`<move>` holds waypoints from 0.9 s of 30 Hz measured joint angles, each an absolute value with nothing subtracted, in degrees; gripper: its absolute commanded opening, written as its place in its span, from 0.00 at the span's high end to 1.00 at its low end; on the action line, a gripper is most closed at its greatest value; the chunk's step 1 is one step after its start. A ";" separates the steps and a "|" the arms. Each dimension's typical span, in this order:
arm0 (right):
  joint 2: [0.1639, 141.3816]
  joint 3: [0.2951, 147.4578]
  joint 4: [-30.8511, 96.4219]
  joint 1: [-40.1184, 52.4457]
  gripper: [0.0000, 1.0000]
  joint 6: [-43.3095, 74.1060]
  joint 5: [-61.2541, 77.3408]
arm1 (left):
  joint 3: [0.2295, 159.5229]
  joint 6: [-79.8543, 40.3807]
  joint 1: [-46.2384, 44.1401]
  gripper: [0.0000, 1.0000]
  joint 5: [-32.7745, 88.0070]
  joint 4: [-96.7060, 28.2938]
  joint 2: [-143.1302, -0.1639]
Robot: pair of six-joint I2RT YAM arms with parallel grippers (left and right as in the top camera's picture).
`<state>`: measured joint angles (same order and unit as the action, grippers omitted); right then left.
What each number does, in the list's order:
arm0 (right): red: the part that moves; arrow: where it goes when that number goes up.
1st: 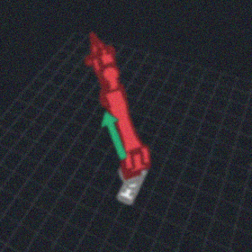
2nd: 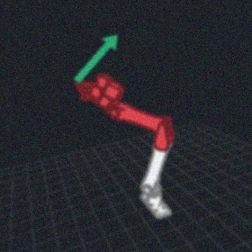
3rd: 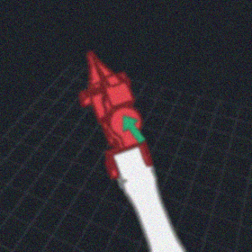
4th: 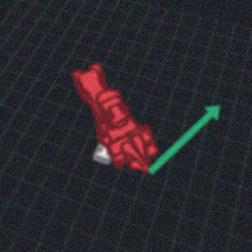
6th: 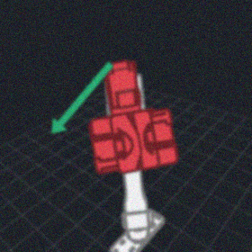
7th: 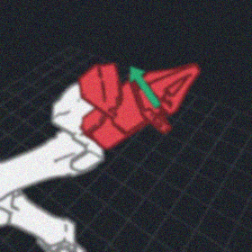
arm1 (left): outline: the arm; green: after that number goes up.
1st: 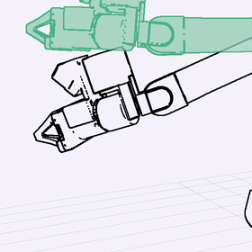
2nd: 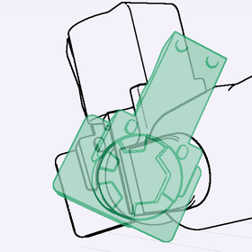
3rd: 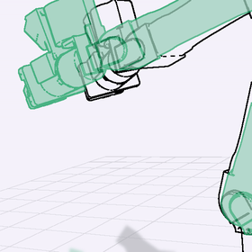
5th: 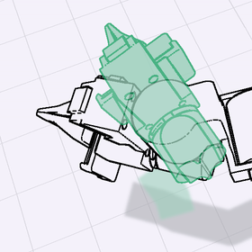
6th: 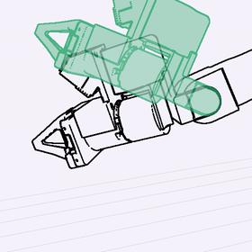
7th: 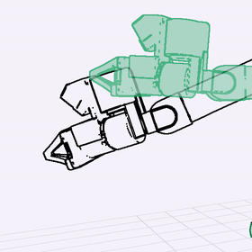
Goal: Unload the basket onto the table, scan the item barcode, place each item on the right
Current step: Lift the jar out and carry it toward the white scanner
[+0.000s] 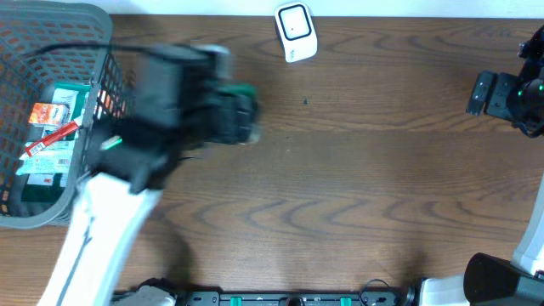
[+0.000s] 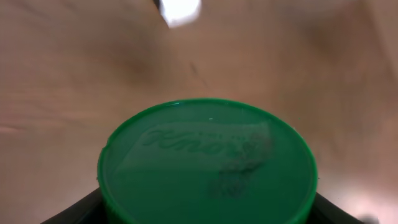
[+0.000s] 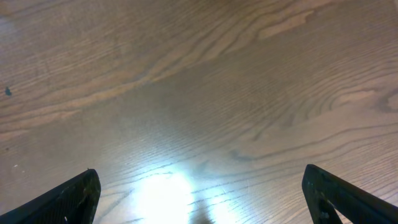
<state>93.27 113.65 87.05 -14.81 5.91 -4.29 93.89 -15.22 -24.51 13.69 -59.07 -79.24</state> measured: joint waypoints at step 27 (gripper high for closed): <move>93.27 113.65 87.02 -14.81 0.01 5.93 -4.29 | 93.89 -20.01 -45.06 0.44 20.62 -45.98 -120.79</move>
<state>93.27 113.65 87.02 -14.81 5.93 -4.29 93.89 -20.01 -45.06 20.62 -45.98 -120.79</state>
